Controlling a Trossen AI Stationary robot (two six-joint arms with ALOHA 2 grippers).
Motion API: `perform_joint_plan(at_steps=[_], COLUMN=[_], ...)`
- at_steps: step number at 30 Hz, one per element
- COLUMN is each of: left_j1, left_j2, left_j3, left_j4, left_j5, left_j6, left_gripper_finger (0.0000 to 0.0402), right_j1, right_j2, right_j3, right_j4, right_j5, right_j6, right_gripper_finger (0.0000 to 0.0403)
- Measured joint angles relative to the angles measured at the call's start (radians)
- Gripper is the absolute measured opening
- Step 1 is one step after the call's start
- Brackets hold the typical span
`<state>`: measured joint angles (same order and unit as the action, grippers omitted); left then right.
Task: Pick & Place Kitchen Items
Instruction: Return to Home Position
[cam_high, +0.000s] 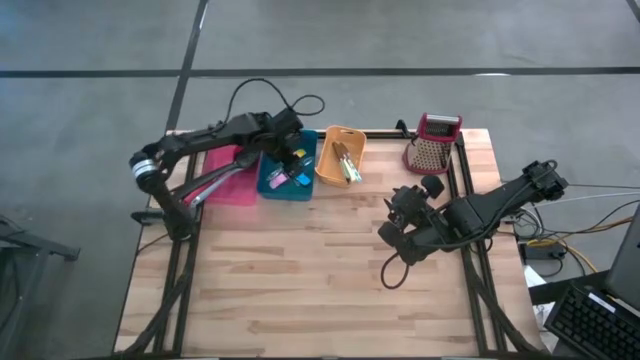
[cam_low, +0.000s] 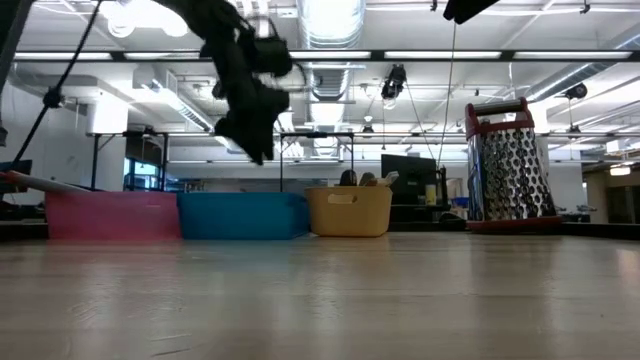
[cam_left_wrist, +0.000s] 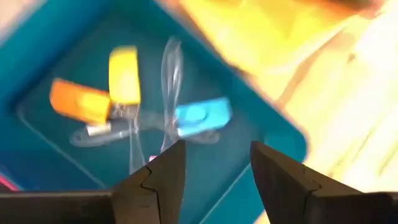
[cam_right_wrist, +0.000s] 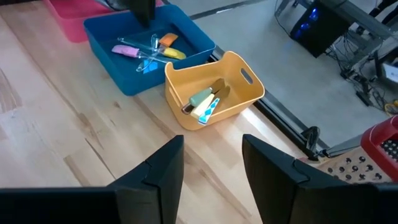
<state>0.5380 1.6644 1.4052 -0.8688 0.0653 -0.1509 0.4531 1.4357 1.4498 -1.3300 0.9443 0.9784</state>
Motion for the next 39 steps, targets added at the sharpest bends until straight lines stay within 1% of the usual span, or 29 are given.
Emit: perform_joint_plan(at_steps=[2,6,11,13,15,20,22,24,26,28,30,34,37,39], left_j1=[-0.038,-0.152,-0.337,-0.418,-0.496,-0.649,-0.696,-0.738,-0.772,-0.805,-0.834,-0.872,-0.880,-0.879], left_j2=[-0.046,-0.161,-0.306,-0.358,-0.405,-0.499,-0.531,-0.563,-0.598,-0.630,-0.667,-0.777,-0.887,-0.972], left_j3=[0.007,0.006,-0.023,-0.036,-0.052,-0.141,-0.199,-0.269,-0.358,-0.453,-0.541,-0.669,-0.741,-0.782], left_j4=[0.009,0.030,0.088,0.119,0.149,0.234,0.270,0.329,0.412,0.509,0.566,0.589,0.589,0.591], left_j5=[-0.050,-0.197,-0.367,-0.432,-0.474,-0.535,-0.578,-0.627,-0.645,-0.631,-0.624,-0.624,-0.621,-0.581], left_j6=[0.003,0.010,0.012,0.017,0.015,0.021,0.028,0.064,0.109,0.141,0.179,0.196,0.206,0.232], left_gripper_finger=[0.0181,0.0181,0.0181,0.0181,0.0181,0.0181,0.0181,0.0181,0.0181,0.0181,0.0178,0.0152,0.0116,0.0086], right_j1=[0.000,0.000,0.000,0.000,0.000,0.000,0.000,-0.003,-0.011,-0.022,-0.040,-0.066,-0.069,-0.067], right_j2=[0.000,0.000,0.001,0.001,0.001,0.001,0.001,0.001,0.001,0.001,-0.003,-0.081,-0.194,-0.283], right_j3=[0.000,0.000,0.000,0.000,-0.003,-0.028,-0.057,-0.093,-0.141,-0.193,-0.238,-0.343,-0.453,-0.532], right_j4=[0.000,0.002,0.018,0.052,0.110,0.305,0.401,0.496,0.604,0.696,0.726,0.731,0.766,0.822], right_j5=[0.000,0.006,0.050,0.058,0.059,0.051,0.046,0.014,-0.042,-0.113,-0.160,-0.167,-0.167,-0.172], right_j6=[-0.014,-0.018,-0.026,-0.054,-0.116,-0.328,-0.416,-0.500,-0.582,-0.673,-0.720,-0.690,-0.653,-0.652], right_gripper_finger=[0.0156,0.0139,0.0102,0.0083,0.0062,0.0015,0.0010,0.0009,0.0008,0.0008,0.0008,0.0008,0.0008,0.0008])
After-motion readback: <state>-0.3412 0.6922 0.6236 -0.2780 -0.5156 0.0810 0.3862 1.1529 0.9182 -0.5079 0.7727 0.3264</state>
